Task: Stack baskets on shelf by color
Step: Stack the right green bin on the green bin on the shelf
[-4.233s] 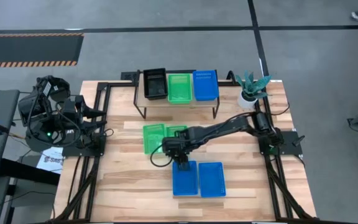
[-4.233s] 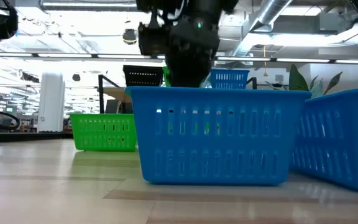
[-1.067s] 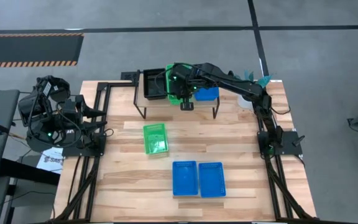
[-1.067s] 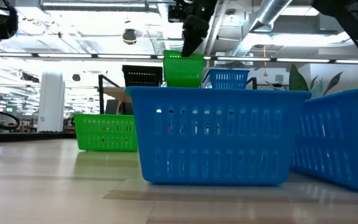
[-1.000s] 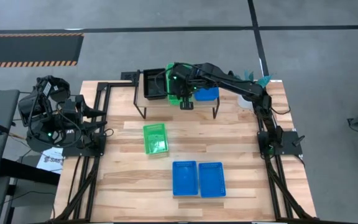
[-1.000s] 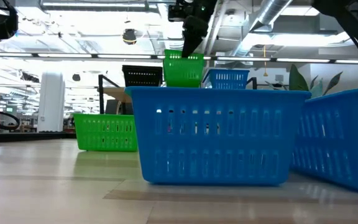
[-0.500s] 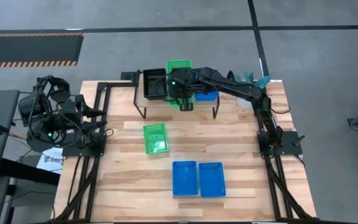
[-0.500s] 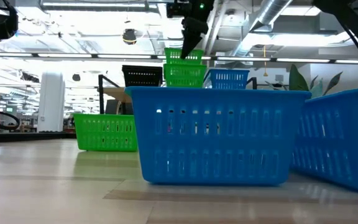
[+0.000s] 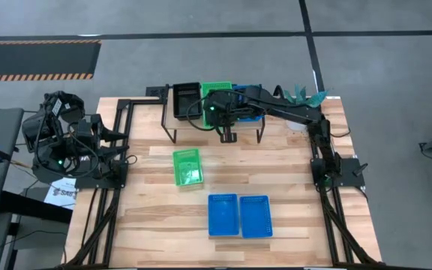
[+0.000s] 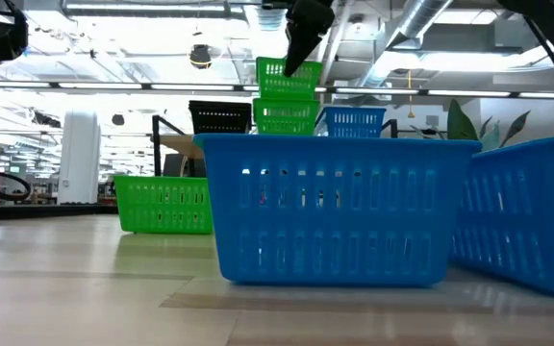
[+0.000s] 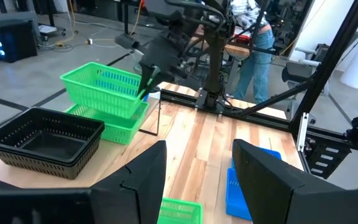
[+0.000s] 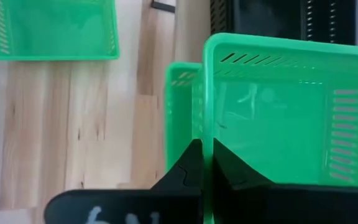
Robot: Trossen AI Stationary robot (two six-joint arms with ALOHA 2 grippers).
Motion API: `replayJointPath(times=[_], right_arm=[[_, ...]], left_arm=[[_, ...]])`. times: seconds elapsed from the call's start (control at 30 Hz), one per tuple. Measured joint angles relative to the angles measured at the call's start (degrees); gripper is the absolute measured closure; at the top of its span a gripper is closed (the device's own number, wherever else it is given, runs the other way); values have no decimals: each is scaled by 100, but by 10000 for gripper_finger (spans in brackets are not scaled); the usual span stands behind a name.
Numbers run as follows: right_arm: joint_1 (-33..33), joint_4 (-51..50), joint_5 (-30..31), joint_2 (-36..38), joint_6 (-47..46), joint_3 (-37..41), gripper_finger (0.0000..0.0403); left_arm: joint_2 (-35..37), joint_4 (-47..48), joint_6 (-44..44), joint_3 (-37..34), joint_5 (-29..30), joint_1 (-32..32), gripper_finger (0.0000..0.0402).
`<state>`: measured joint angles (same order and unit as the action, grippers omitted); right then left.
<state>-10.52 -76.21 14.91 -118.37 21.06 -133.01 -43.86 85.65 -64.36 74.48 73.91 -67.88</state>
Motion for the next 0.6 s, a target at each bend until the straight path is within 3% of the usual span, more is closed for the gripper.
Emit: replayJointPath(times=[0.33,0.6], right_arm=[[-218,37,-653,2,-59,1,388],[-401,215,-764,0,-22,125,382]], left_arm=[[-2,0,0,0,0,0,228],[-2,-1,1,0,-3,0,228]])
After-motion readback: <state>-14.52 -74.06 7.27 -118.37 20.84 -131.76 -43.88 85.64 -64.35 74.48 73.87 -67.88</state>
